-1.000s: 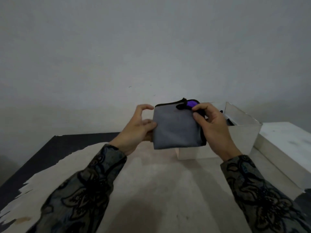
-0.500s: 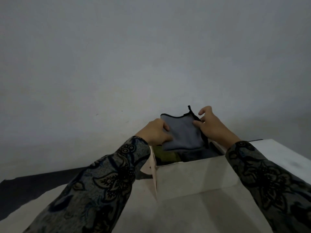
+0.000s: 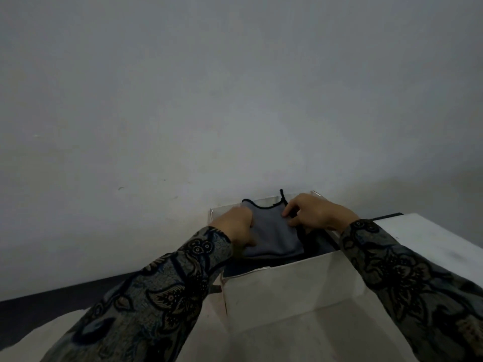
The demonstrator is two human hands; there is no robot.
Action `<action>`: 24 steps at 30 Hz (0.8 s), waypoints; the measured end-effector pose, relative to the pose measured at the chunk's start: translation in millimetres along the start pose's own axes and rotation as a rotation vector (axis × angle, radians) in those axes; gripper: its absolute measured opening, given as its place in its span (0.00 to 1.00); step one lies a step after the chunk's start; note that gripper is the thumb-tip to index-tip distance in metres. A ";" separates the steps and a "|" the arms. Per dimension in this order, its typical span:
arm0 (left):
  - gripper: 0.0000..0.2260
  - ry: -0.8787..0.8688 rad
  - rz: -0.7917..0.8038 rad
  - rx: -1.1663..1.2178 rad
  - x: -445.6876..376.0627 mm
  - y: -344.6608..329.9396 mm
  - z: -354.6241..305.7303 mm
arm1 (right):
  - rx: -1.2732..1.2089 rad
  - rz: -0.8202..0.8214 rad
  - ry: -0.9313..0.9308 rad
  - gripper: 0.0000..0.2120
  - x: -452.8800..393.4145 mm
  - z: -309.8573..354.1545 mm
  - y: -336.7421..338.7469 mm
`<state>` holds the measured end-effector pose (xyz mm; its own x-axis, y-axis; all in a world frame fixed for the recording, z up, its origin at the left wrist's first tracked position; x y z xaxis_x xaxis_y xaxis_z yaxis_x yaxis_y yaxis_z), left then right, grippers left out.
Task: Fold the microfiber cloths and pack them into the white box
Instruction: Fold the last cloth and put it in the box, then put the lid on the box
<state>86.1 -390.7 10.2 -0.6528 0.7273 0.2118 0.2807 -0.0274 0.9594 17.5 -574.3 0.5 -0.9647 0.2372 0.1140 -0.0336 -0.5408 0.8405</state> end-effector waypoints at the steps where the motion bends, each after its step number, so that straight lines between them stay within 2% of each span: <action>1: 0.24 0.017 0.007 -0.022 -1.4 -2.8 -0.9 | 0.027 0.043 0.000 0.12 -1.0 0.9 -5.2; 4: 0.27 0.051 0.038 -0.045 -3.9 -10.4 -5.8 | 0.070 0.123 -0.031 0.14 -5.8 -2.8 -17.8; 7: 0.26 0.056 0.098 -0.081 -5.1 -16.3 -8.0 | 0.137 0.172 -0.053 0.13 -8.7 -6.4 -24.0; 10: 0.26 0.058 0.131 -0.158 -5.3 -20.8 -5.7 | 0.254 0.184 -0.050 0.10 -9.9 -9.4 -26.4; 12: 0.26 0.055 0.149 -0.208 -7.0 -24.1 -3.0 | 0.329 0.166 -0.033 0.12 -10.4 -10.6 -25.5; 15: 0.25 0.038 0.113 -0.332 -9.0 -27.8 -1.6 | 0.356 0.129 0.016 0.13 -10.0 -8.8 -23.1; 18: 0.24 -0.009 0.060 -0.457 -8.1 -30.3 -2.6 | 0.356 0.229 0.036 0.12 -7.8 -6.1 -27.8; 21: 0.22 0.009 0.145 -0.442 -7.2 -34.0 0.0 | 0.457 0.322 0.011 0.14 -6.7 -7.8 -36.4; 24: 0.24 0.001 0.160 -0.459 -4.1 -32.0 -3.1 | 0.443 0.276 0.051 0.16 -6.3 -7.8 -32.2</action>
<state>77.7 -394.9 -20.8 -0.6277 0.6884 0.3634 0.0384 -0.4388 0.8977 22.6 -564.7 -31.5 -0.9340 0.0882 0.3462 0.3265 -0.1821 0.9275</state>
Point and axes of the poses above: each hand's wrist, its own x-axis away from the middle knuckle, its own y-axis out of the back of the hand, z = x × y, the point moved 3 cm from there along -x, towards the middle knuckle, and after that the axes turned 7 degrees about z, right-handed, at the moved point
